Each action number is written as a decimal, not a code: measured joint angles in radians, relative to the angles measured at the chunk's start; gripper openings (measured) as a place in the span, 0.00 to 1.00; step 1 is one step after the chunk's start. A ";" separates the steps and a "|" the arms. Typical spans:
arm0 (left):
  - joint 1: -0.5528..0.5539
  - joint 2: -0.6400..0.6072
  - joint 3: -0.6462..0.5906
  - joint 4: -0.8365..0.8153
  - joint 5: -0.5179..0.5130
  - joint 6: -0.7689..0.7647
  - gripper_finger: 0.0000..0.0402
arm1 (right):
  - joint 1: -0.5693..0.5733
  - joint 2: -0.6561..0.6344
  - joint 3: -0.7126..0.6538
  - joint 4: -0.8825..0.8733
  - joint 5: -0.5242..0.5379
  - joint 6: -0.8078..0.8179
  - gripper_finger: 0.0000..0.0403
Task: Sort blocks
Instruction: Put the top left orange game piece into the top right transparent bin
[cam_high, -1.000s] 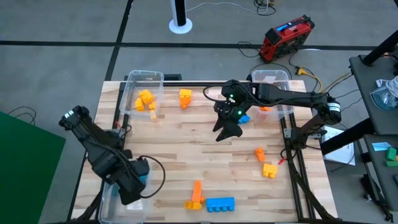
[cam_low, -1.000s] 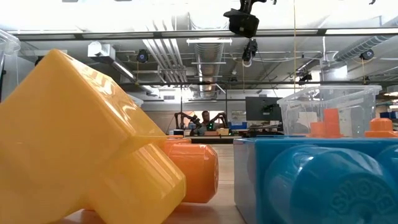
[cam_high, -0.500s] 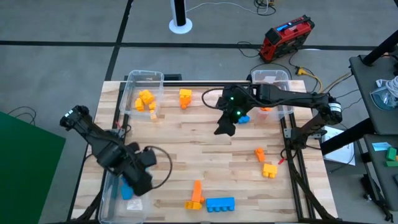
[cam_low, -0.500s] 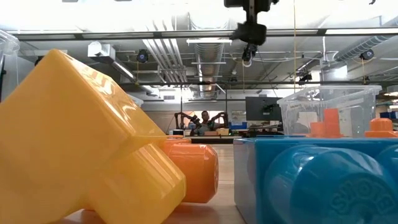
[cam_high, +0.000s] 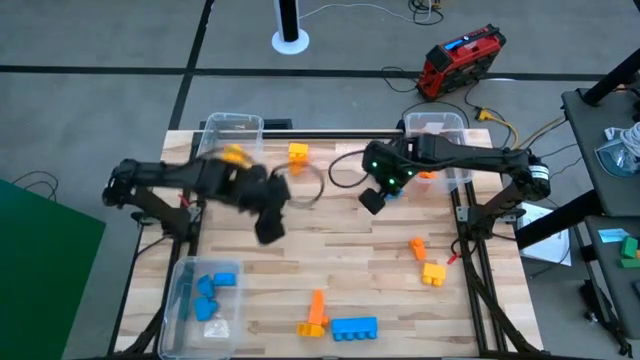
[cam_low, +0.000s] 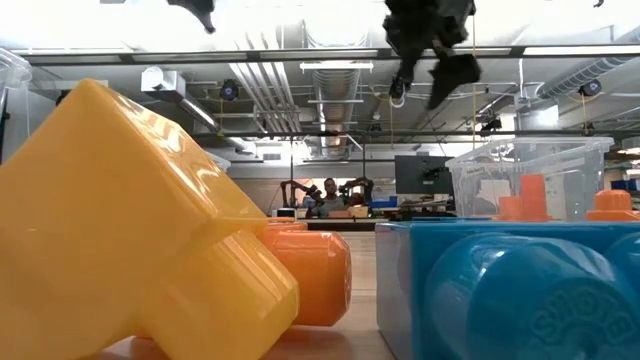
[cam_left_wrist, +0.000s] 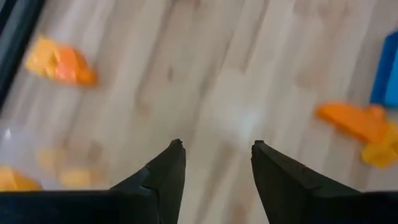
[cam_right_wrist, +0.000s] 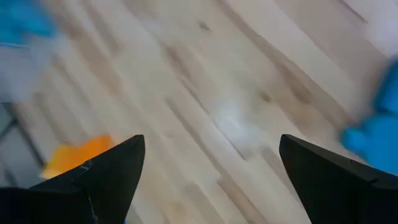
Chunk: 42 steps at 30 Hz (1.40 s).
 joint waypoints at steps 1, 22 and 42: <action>0.042 0.000 -0.002 0.034 0.018 0.058 0.39 | 0.003 -0.001 0.000 -0.035 0.000 0.002 0.90; 0.637 0.315 -0.002 0.243 0.167 0.329 0.34 | 0.123 -0.179 -0.019 -0.248 0.123 0.282 0.90; 0.745 0.620 0.145 0.183 0.101 0.371 0.01 | 0.123 -0.053 -0.019 -0.134 0.138 0.282 0.90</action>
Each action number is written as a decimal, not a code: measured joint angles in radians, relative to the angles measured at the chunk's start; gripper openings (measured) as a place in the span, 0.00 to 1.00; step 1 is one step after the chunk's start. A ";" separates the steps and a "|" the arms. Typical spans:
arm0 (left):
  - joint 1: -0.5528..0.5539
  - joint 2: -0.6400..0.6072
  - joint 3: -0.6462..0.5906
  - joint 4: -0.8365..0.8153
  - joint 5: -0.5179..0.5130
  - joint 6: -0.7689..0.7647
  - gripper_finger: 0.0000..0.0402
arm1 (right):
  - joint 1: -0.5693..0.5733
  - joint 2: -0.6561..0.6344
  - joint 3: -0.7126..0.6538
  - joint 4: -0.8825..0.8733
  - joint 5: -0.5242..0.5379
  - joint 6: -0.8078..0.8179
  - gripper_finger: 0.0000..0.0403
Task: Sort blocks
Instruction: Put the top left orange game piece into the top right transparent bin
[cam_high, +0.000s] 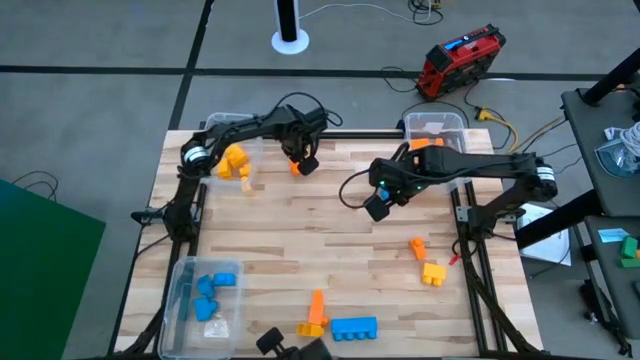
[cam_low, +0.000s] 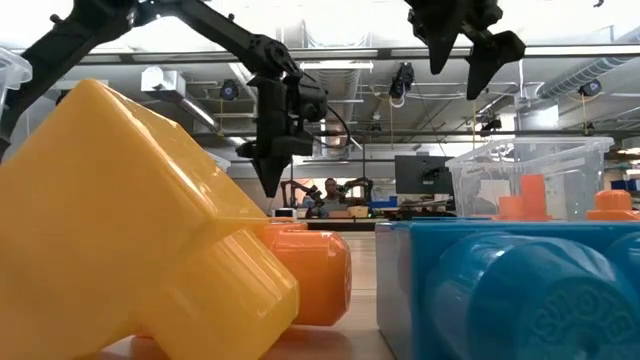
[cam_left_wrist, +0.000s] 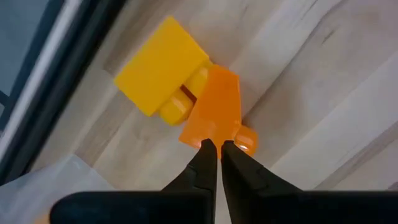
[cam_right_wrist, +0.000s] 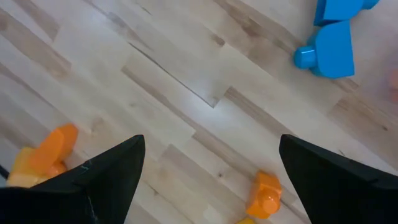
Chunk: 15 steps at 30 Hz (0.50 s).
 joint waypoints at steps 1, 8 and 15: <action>0.001 0.007 0.000 -0.001 0.000 0.002 0.00 | 0.000 0.004 0.000 0.000 0.000 -0.001 0.90; 0.007 0.036 -0.001 0.010 0.001 0.029 0.00 | 0.000 0.014 0.000 0.005 0.000 0.000 0.90; 0.031 0.062 -0.001 0.010 0.048 0.049 0.00 | 0.000 0.013 0.000 0.006 0.000 0.005 0.90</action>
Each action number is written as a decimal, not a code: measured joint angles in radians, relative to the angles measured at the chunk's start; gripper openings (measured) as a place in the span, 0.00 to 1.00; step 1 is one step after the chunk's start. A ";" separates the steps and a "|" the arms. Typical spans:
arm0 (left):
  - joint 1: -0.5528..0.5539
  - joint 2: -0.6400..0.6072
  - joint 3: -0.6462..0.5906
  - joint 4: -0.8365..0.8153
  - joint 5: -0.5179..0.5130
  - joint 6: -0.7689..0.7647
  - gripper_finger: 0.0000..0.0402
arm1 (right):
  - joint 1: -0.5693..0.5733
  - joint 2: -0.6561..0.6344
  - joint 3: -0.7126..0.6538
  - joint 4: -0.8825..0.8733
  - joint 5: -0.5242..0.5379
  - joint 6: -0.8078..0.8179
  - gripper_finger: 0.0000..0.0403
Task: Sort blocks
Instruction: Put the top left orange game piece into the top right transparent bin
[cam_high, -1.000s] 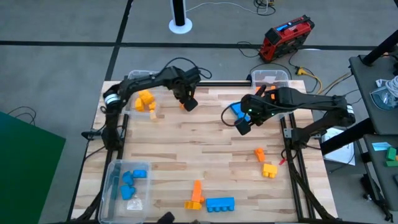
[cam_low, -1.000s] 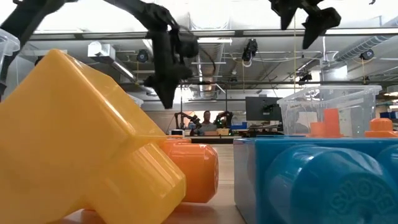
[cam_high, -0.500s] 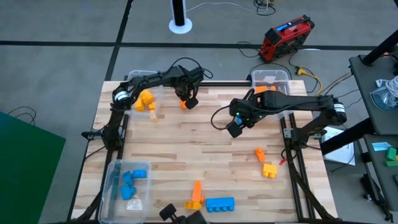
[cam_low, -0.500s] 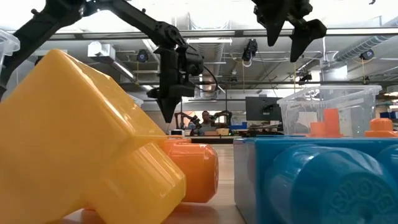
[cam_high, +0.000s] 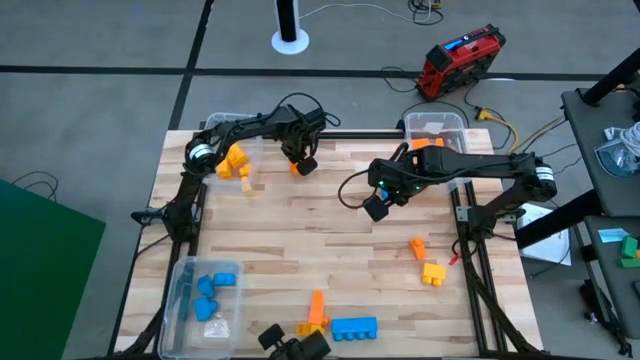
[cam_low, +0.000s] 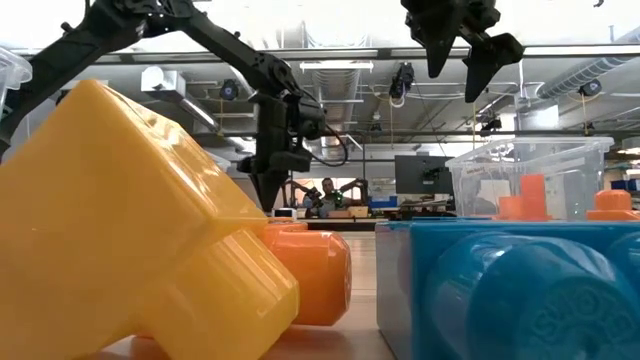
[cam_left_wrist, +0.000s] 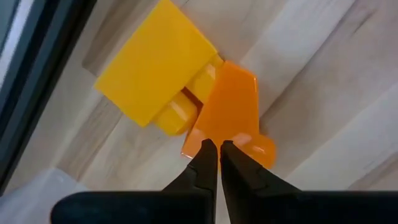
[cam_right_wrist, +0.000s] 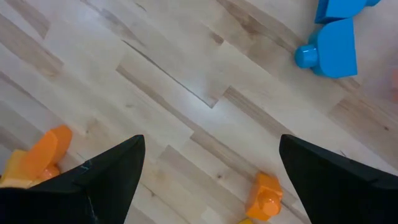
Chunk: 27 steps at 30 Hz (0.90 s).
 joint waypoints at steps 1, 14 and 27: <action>0.000 0.002 0.000 0.001 0.003 0.001 0.00 | 0.000 0.000 0.000 0.000 0.000 0.000 0.90; -0.009 0.026 0.001 -0.003 0.140 0.011 0.00 | 0.000 -0.001 0.000 0.001 0.000 0.003 0.90; -0.070 0.009 0.103 -0.104 0.213 0.058 0.08 | 0.000 -0.001 0.000 0.001 0.000 0.008 0.90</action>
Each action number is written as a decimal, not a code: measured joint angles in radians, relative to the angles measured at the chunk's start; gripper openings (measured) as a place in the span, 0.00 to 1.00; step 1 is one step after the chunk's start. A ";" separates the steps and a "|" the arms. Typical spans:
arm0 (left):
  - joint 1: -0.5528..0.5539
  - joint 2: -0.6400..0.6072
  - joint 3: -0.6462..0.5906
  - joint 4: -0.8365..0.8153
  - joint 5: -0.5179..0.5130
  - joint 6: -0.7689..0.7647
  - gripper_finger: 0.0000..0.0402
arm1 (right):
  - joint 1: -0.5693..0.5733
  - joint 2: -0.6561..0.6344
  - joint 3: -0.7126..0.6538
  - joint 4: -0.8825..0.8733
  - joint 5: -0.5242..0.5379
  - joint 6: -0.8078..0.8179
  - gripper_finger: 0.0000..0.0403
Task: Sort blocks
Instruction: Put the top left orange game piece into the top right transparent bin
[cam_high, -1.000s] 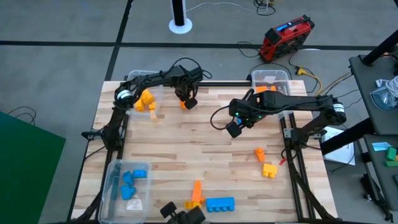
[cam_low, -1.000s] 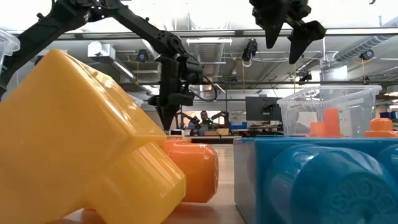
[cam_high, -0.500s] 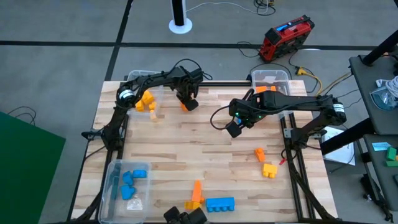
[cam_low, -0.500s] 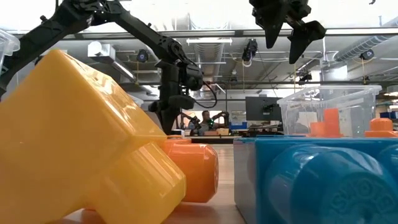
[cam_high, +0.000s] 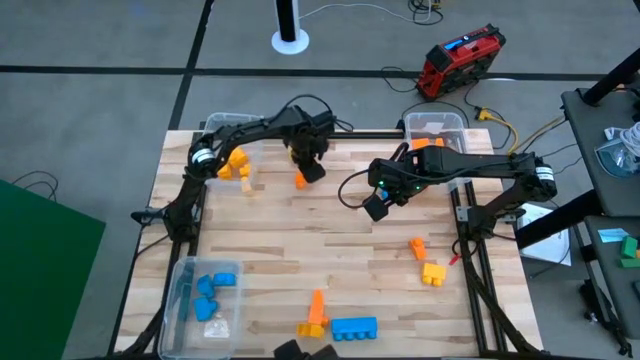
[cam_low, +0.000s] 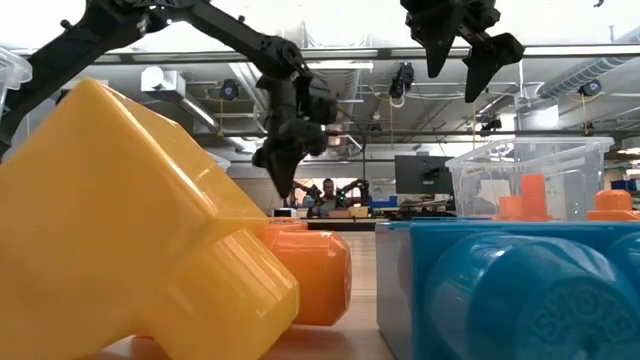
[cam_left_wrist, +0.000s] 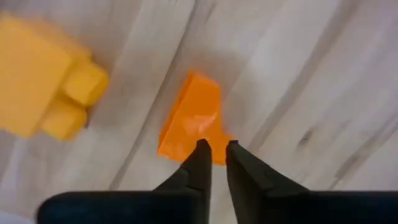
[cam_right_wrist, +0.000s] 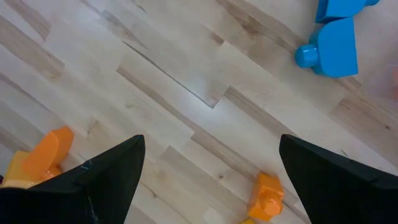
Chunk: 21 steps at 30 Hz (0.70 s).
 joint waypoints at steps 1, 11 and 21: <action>-0.002 -0.001 0.013 0.000 0.000 0.013 0.11 | 0.000 0.000 0.000 0.000 0.000 0.000 0.90; 0.001 0.013 0.012 0.018 -0.011 0.052 0.54 | 0.000 0.000 0.000 0.003 0.000 -0.005 0.90; 0.004 0.014 -0.079 0.103 -0.096 0.089 0.67 | 0.000 0.000 0.000 0.006 0.000 -0.006 0.90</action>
